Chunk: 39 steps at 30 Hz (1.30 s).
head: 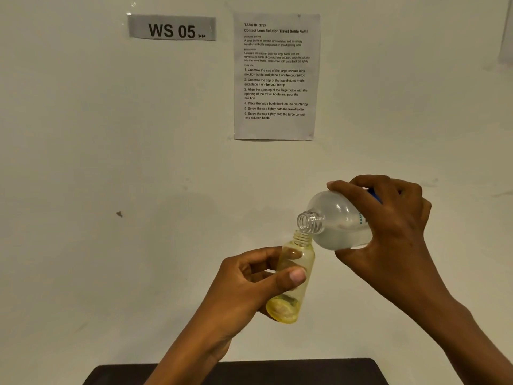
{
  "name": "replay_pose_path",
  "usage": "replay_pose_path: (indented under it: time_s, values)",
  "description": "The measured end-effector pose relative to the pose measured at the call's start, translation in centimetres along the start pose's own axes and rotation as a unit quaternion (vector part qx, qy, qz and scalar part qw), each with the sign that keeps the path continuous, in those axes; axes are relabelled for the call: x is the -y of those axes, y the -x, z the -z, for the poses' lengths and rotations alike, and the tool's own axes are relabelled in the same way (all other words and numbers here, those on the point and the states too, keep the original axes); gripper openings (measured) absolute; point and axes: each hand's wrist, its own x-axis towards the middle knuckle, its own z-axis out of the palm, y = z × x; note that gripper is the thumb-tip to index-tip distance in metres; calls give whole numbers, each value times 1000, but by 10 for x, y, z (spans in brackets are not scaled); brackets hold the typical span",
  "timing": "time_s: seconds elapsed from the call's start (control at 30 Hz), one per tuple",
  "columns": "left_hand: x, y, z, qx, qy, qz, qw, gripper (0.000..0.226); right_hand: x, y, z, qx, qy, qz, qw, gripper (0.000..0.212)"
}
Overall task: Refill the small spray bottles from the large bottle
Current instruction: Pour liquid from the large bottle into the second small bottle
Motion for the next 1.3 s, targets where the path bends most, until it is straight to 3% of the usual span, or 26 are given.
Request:
replay_pose_path:
  time_s: [1.0, 1.3]
  values:
    - [-2, -1, -2, 0, 1, -12, 1000, 24, -3, 0, 1, 6, -5, 7, 1000, 76]
    - [-2, -1, -3, 0, -6, -11, 1000, 31, -2, 0, 2, -5, 3, 6, 1000, 68]
